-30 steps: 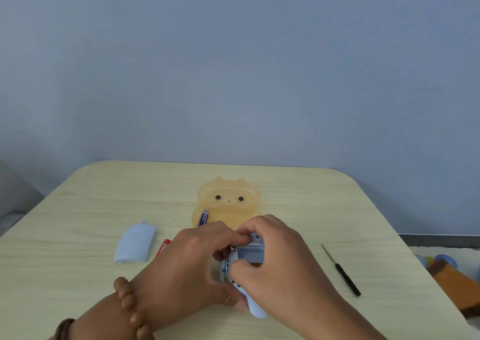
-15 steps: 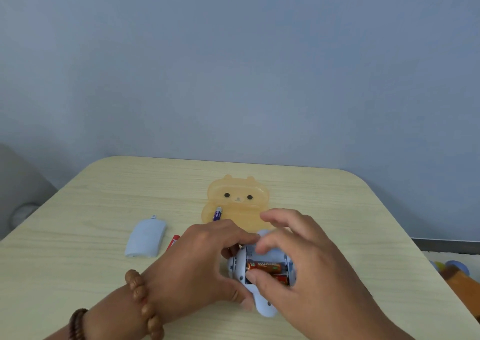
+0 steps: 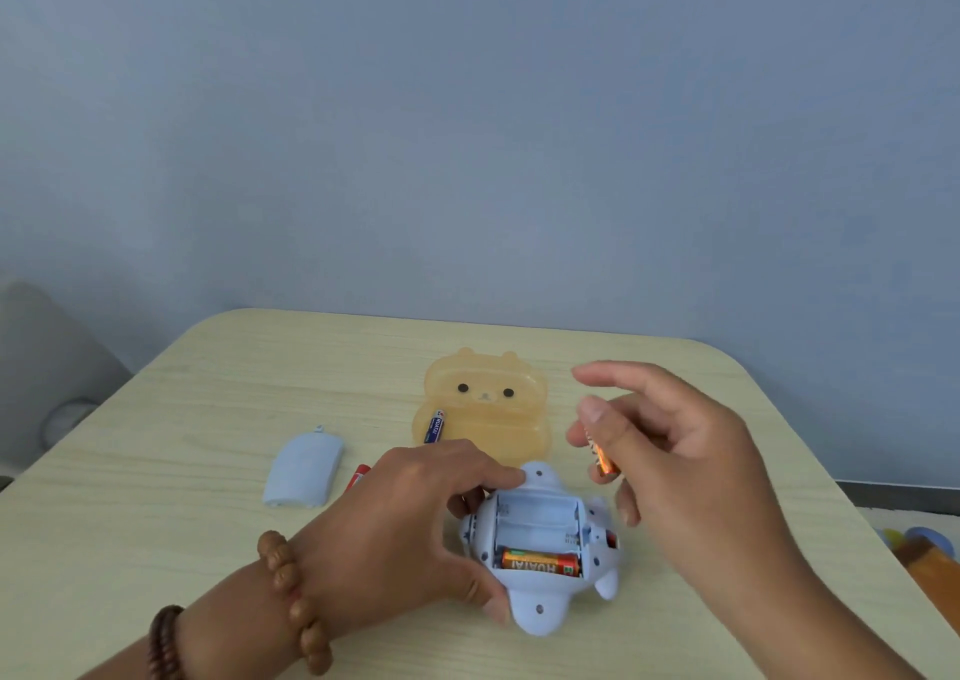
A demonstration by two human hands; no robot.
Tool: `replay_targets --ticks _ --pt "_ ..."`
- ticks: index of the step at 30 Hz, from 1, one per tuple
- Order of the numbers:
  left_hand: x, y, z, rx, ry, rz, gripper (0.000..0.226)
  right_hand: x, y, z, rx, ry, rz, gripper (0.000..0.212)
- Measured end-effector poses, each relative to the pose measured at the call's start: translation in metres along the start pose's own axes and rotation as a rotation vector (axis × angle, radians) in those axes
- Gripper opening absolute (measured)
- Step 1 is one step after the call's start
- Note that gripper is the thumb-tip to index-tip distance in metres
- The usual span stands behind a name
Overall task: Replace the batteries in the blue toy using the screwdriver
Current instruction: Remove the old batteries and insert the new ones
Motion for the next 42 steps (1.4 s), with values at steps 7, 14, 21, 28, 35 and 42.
replay_targets --ticks 7,14,21,28,35,42 --pt "0.003 0.0 0.0 0.009 -0.014 -0.005 0.078 0.01 0.01 0.022 -0.247 -0.218 0.19 0.054" --pt "0.003 -0.001 0.0 0.009 -0.016 -0.012 0.079 0.001 0.007 0.039 -0.123 -0.236 -0.125 0.058" --pt "0.003 -0.001 0.001 0.003 -0.012 -0.01 0.082 -0.046 0.002 0.08 0.154 -0.41 -0.536 0.062" --pt "0.004 0.001 0.003 -0.002 -0.006 -0.001 0.08 -0.071 0.013 0.101 0.175 -0.58 -0.698 0.046" --pt "0.005 -0.001 0.005 0.02 -0.001 0.002 0.081 -0.072 0.025 0.104 0.17 -0.586 -0.68 0.041" --pt "0.009 0.001 0.005 0.037 -0.011 0.02 0.077 -0.045 0.003 0.089 0.163 -0.462 -0.557 0.044"
Point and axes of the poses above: each hand's wrist, its own z-axis towards the middle knuckle, its own x-axis out of the back of the hand, y = z × x, the point moved 1 cm from there along z, towards the middle knuckle, and after that the axes turned 4 degrees about -y, right-handed, at the moved point
